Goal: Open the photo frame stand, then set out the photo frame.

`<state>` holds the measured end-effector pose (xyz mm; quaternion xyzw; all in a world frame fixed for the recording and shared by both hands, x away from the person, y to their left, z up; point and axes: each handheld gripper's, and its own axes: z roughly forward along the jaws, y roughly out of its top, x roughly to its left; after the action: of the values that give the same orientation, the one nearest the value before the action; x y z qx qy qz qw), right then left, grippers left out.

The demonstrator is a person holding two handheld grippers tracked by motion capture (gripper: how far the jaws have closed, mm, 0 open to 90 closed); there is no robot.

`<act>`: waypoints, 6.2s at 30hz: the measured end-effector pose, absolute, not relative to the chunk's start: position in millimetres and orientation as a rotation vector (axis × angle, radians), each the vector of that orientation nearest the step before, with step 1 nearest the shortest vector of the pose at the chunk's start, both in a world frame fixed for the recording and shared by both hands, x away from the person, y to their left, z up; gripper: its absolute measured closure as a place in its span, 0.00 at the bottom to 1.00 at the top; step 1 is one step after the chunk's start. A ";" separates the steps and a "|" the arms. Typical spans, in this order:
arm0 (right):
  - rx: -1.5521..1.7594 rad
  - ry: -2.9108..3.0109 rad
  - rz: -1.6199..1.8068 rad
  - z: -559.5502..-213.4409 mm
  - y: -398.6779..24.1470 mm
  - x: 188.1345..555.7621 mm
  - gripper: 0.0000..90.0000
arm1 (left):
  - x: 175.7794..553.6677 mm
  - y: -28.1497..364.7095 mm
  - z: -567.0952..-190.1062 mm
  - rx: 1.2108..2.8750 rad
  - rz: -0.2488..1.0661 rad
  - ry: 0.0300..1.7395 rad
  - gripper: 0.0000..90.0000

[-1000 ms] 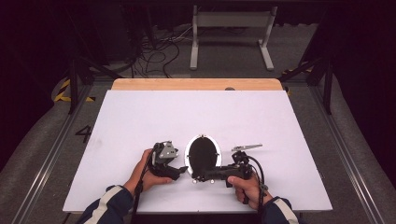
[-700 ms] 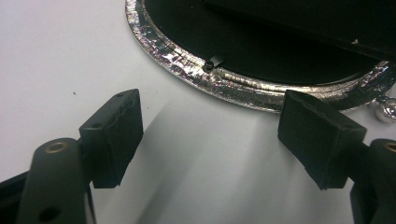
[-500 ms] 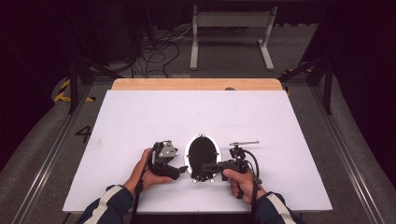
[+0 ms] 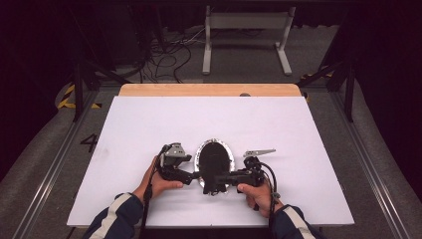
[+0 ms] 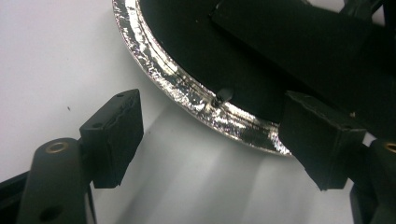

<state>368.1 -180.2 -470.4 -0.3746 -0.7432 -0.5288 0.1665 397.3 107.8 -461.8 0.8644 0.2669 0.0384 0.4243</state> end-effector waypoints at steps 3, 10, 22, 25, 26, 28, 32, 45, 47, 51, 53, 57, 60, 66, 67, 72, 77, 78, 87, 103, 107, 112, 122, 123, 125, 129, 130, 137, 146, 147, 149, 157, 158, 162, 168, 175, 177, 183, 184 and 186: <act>-1.039 -2.144 -1.520 -469.5 -180.6 366.7 0.72 | 397.9 107.3 -463.0 2.153 0.043 0.640 0.25; -0.957 -2.228 -1.551 -464.8 -180.7 362.3 0.72 | 397.8 104.9 -463.2 2.125 -0.032 0.619 0.28; -0.956 -2.237 -1.547 -463.0 -182.4 363.4 0.72 | 400.3 109.2 -457.8 2.090 -0.063 0.610 0.46; -0.981 -2.253 -1.543 -462.2 -183.9 364.0 0.73 | 400.1 113.1 -450.6 2.041 -0.028 0.595 0.57; -0.991 -2.244 -1.546 -462.6 -185.0 364.6 0.76 | 399.7 114.4 -448.4 2.018 -0.023 0.588 0.60; -1.007 -2.251 -1.551 -461.6 -185.9 364.9 0.79 | 399.7 116.6 -444.3 2.009 -0.004 0.559 0.65; -1.017 -2.268 -1.550 -460.1 -185.0 364.3 0.81 | 399.8 117.8 -441.4 1.997 -0.002 0.546 0.69; -1.025 -2.291 -1.553 -458.7 -184.0 362.7 0.82 | 398.4 110.0 -447.4 2.022 -0.065 0.526 0.66; -1.025 -2.299 -1.555 -458.0 -183.7 362.3 0.82 | 397.3 109.5 -445.6 2.030 -0.035 0.515 0.67; -1.042 -2.325 -1.568 -456.2 -184.4 362.3 0.86 | 392.3 105.2 -438.7 2.035 0.058 0.481 0.69; -1.044 -2.323 -1.570 -455.8 -184.9 362.3 0.86 | 391.5 104.0 -437.1 2.040 0.080 0.470 0.69; -1.047 -2.340 -1.580 -453.1 -185.9 361.9 0.88 | 390.3 101.4 -434.8 2.038 0.128 0.464 0.71; -1.043 -2.340 -1.586 -451.8 -186.1 361.7 0.88 | 389.3 100.9 -433.1 2.035 0.162 0.461 0.72; -1.025 -2.341 -1.602 -448.0 -185.4 360.4 0.88 | 386.6 102.8 -429.6 2.023 0.235 0.463 0.76; -1.019 -2.345 -1.606 -447.1 -185.0 360.0 0.88 | 386.4 103.2 -429.2 2.024 0.247 0.459 0.77; -1.015 -2.346 -1.611 -445.8 -185.1 359.5 0.88 | 383.1 102.0 -428.5 2.028 0.296 0.451 0.78; -1.018 -2.350 -1.605 -445.1 -185.7 358.4 0.88 | 379.3 101.1 -428.2 2.033 0.341 0.442 0.78; -1.016 -2.353 -1.600 -444.4 -185.8 357.5 0.88 | 376.9 100.1 -427.9 2.038 0.367 0.439 0.78; -1.017 -2.369 -1.572 -444.5 -185.7 356.6 0.88 | 381.9 102.1 -432.2 2.008 0.232 0.413 0.73; -1.036 -2.365 -1.593 -443.4 -189.0 358.6 0.88 | 384.0 92.6 -436.4 2.047 0.310 0.424 0.76; -1.035 -2.367 -1.595 -442.5 -188.3 359.3 0.87 | 383.2 90.7 -436.6 2.048 0.392 0.417 0.76; -1.044 -2.375 -1.591 -441.5 -188.5 361.5 0.87 | 386.4 88.3 -436.8 2.061 0.472 0.399 0.77; -1.061 -2.435 -1.567 -441.5 -182.8 368.7 0.87 | 394.7 88.0 -441.6 2.061 0.563 0.438 0.79; -1.065 -2.439 -1.565 -440.8 -182.8 369.5 0.87 | 395.5 88.1 -441.7 2.060 0.568 0.439 0.79; -1.070 -2.445 -1.568 -440.0 -182.4 372.0 0.87 | 396.7 88.3 -442.3 2.059 0.575 0.445 0.79; -1.073 -2.472 -1.554 -440.3 -180.3 372.6 0.87 | 398.5 88.4 -443.5 2.068 0.595 0.458 0.80; -1.073 -2.477 -1.556 -441.0 -179.7 373.0 0.87 | 398.8 88.3 -443.8 2.066 0.595 0.461 0.79; -1.090 -2.496 -1.546 -442.3 -180.2 373.0 0.86 | 397.7 84.7 -444.6 2.078 0.629 0.458 0.80; -1.090 -2.520 -1.529 -445.4 -182.6 371.5 0.85 | 395.9 81.8 -445.5 2.084 0.630 0.460 0.81; -1.090 -2.520 -1.529 -445.4 -182.6 371.5 0.85 | 395.9 81.8 -445.5 2.084 0.630 0.460 0.81; -1.089 -2.520 -1.529 -445.6 -182.8 371.8 0.85 | 396.6 82.6 -445.7 2.082 0.618 0.459 0.81; -1.091 -2.528 -1.530 -446.3 -182.9 370.7 0.85 | 397.8 83.7 -446.2 2.073 0.596 0.458 0.81; -1.092 -2.527 -1.531 -446.3 -182.8 370.7 0.85 | 397.9 84.3 -446.2 2.073 0.594 0.460 0.81; -1.093 -2.535 -1.530 -445.8 -182.1 370.2 0.85 | 398.8 85.4 -446.4 2.067 0.581 0.459 0.81; -1.092 -2.545 -1.531 -445.3 -181.4 369.7 0.85 | 398.9 87.7 -446.8 2.059 0.560 0.468 0.82; -1.122 -2.560 -1.513 -444.6 -182.1 367.9 0.83 | 399.6 91.6 -446.4 2.045 0.525 0.470 0.83; -1.136 -2.557 -1.515 -444.3 -183.3 367.7 0.83 | 400.1 93.0 -446.4 2.045 0.519 0.471 0.80; -1.143 -2.574 -1.507 -443.3 -182.3 366.0 0.83 | 400.3 91.0 -447.1 2.045 0.508 0.461 0.77; -1.156 -2.570 -1.509 -444.0 -182.3 365.0 0.81 | 400.3 90.3 -447.2 2.049 0.511 0.463 0.74; -1.157 -2.569 -1.510 -444.3 -182.2 364.7 0.81 | 401.0 89.4 -447.3 2.049 0.518 0.459 0.74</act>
<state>364.7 -182.2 -444.3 -0.3617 -0.8034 -0.4722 -0.0276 401.0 89.4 -447.3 0.8361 0.1875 0.2112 0.4703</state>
